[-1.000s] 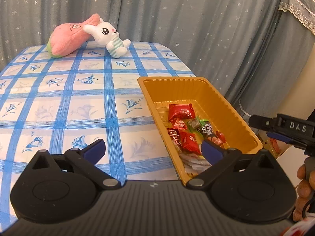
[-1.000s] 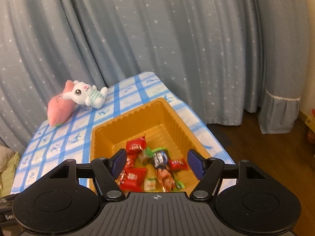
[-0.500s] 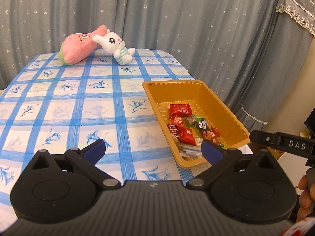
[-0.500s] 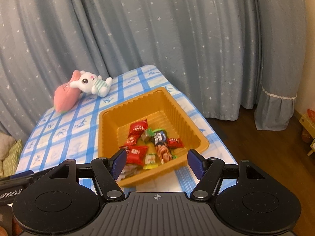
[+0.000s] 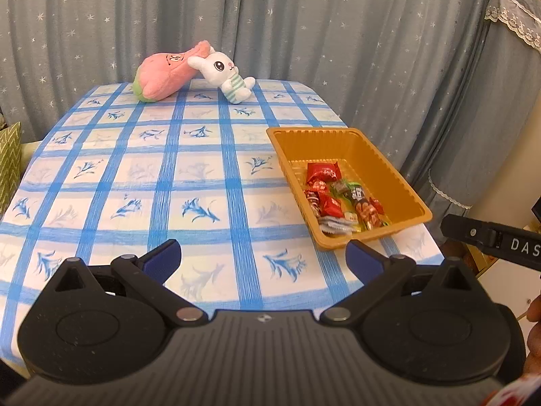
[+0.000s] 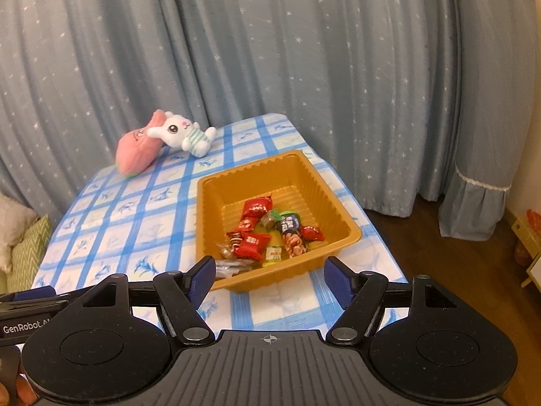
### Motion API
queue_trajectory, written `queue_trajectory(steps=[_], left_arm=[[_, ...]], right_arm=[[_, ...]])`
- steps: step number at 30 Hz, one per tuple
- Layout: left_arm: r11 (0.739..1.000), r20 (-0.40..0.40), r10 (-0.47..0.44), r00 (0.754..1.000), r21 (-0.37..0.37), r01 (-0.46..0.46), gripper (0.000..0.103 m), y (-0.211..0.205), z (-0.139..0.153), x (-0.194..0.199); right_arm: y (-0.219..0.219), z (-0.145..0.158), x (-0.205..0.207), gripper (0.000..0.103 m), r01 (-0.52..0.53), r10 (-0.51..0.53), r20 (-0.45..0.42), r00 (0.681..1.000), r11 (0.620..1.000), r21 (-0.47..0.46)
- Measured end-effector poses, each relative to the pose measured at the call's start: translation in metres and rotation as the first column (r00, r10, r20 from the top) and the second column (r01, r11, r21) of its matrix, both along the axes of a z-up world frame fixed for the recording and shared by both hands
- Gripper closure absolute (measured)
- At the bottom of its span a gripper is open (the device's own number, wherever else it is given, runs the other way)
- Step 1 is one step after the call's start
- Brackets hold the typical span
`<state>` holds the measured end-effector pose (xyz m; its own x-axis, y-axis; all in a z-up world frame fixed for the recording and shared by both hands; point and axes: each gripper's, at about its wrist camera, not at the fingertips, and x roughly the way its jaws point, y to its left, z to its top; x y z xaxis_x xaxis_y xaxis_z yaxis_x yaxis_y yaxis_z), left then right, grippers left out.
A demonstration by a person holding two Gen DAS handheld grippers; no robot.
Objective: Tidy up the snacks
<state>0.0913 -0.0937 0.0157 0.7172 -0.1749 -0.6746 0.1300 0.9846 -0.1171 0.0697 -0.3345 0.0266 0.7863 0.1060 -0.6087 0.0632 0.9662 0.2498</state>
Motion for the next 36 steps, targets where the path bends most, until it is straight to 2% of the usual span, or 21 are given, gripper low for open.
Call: queue_trajectory(steps=[9, 21, 36], left_arm=[[1.0, 0.011, 0.005, 1.0, 0.021, -0.006, 0.0, 0.003, 0.013, -0.033], [0.999, 0.031, 0.014, 0.999, 0.029, -0.015, 0.0, 0.011, 0.026, -0.073], [0.999, 0.027, 0.013, 1.0, 0.029, -0.014, 0.0, 0.018, 0.024, -0.1]], right_arm=[[0.02, 0.013, -0.029, 0.031, -0.036, 0.037, 0.007, 0.999, 0.998, -0.058], [0.036, 0.016, -0.063, 0.03, -0.05, 0.05, -0.008, 0.999, 0.995, -0.087], [0.049, 0.023, -0.097, 0.029, -0.072, 0.072, -0.005, 0.997, 0.989, -0.126]])
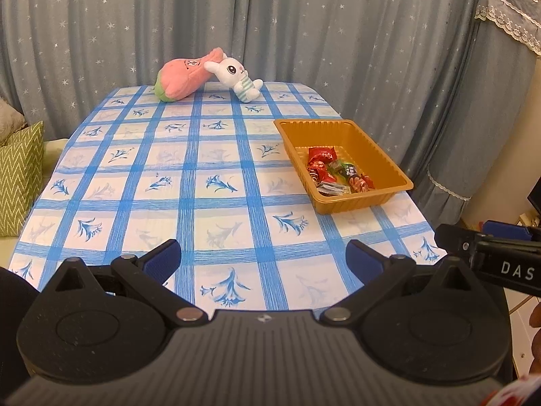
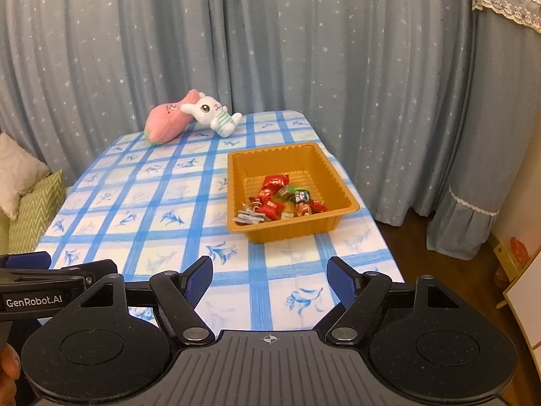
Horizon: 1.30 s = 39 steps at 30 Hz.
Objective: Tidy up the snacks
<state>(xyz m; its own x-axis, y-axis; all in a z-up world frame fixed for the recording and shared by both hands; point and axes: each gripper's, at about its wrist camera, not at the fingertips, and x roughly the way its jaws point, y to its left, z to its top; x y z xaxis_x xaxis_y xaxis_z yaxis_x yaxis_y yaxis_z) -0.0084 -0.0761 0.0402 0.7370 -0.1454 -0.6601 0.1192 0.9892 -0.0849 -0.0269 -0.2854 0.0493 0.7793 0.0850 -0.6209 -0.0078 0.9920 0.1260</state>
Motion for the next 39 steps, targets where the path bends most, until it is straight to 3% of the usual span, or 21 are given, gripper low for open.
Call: queue_trajectory(steps=[39], left_arm=[[1.0, 0.023, -0.001, 1.0, -0.002, 0.001, 0.0, 0.0007, 0.0068, -0.005]], right_arm=[[0.0023, 0.0028, -0.0033, 0.028, 0.005, -0.005, 0.005, 1.0, 1.0, 0.001]])
